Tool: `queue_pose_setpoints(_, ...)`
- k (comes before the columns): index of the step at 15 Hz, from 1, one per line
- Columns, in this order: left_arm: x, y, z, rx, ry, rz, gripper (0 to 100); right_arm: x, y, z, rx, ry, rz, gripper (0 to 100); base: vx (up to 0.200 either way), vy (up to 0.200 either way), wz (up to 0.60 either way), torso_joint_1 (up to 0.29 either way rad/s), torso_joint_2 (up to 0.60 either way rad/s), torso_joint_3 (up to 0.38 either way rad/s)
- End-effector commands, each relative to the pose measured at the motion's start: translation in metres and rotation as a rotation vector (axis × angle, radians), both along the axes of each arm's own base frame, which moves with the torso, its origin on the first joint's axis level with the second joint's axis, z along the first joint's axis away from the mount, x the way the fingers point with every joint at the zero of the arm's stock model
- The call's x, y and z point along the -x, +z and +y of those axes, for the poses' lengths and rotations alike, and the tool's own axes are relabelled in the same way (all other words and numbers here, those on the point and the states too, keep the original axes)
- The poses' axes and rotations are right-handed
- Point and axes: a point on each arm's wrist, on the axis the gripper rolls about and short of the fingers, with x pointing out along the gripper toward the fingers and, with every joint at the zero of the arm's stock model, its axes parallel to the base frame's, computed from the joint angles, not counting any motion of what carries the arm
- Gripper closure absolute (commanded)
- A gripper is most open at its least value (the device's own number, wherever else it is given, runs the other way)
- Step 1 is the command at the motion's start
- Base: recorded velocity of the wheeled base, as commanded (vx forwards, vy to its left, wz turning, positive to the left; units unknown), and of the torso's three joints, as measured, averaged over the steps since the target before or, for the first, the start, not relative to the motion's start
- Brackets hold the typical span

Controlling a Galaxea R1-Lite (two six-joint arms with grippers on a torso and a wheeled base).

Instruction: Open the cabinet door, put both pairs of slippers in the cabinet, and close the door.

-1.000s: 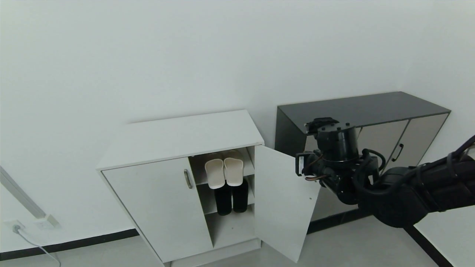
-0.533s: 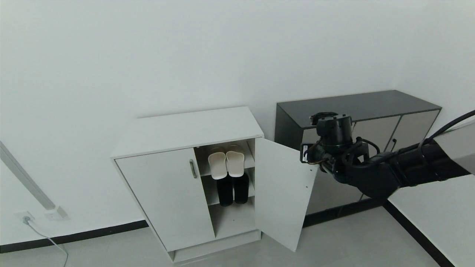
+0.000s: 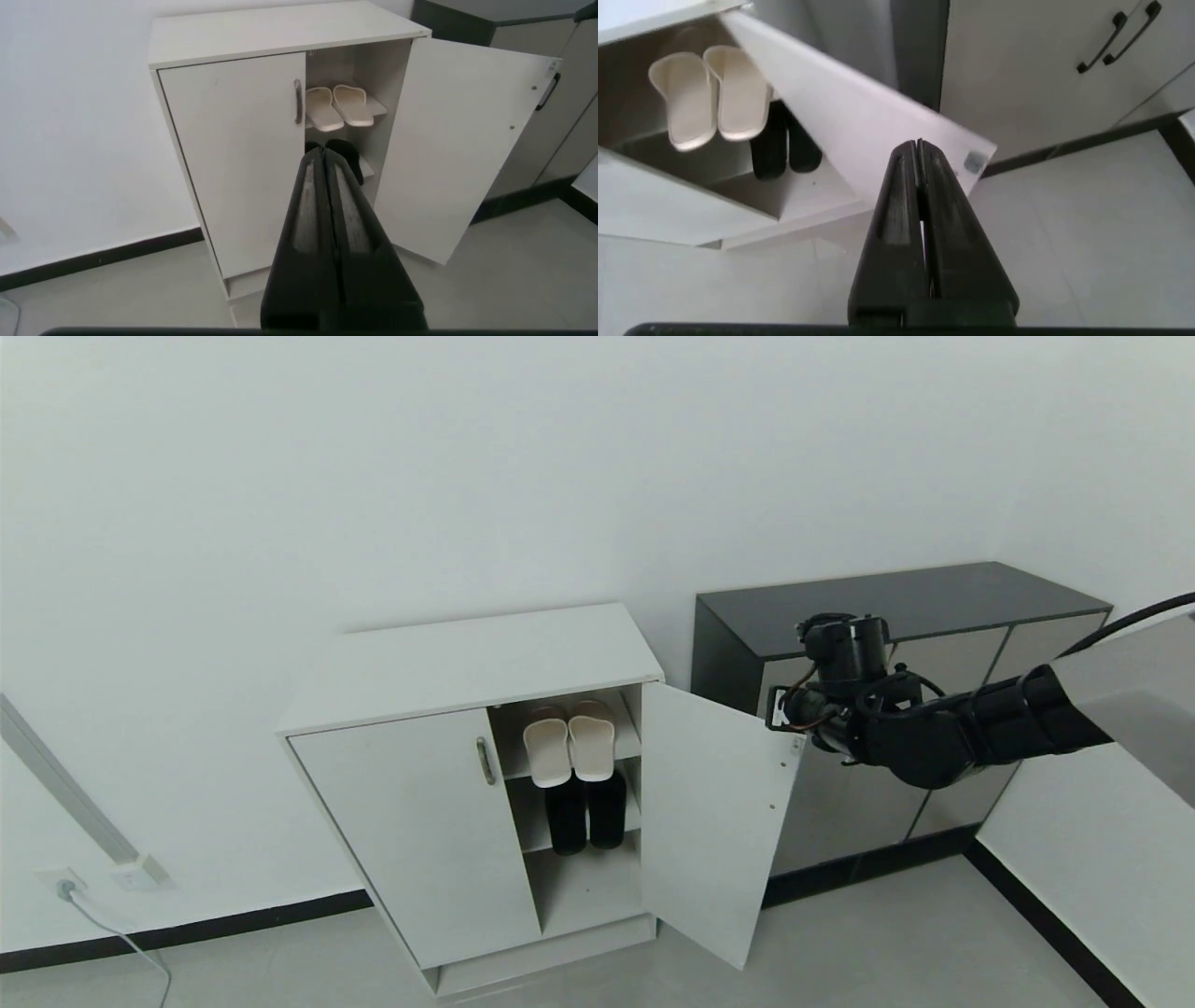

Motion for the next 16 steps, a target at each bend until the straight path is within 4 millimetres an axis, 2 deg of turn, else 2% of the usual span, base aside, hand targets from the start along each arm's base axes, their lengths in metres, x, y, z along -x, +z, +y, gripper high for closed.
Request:
queue_pose_setpoints(1, 0.0, 0.0, 0.0, 0.0, 0.0, 0.001, 100, -0.016, -0.017, -0.008, 0.004, -0.025, 0.015, 100, 0.0, 0.0, 0.0, 0.0, 0.0, 0.0)
queue_pose_setpoints(9, 0.0, 0.0, 0.0, 0.0, 0.0, 0.001, 100, -0.054, -0.051, -0.022, 0.014, -0.082, 0.037, 100, 0.0, 0.0, 0.0, 0.0, 0.0, 0.0)
queue_pose_setpoints(16, 0.0, 0.0, 0.0, 0.0, 0.0, 0.001, 100, -0.063, -0.063, -0.026, 0.019, -0.096, 0.047, 100, 0.0, 0.0, 0.0, 0.0, 0.0, 0.0)
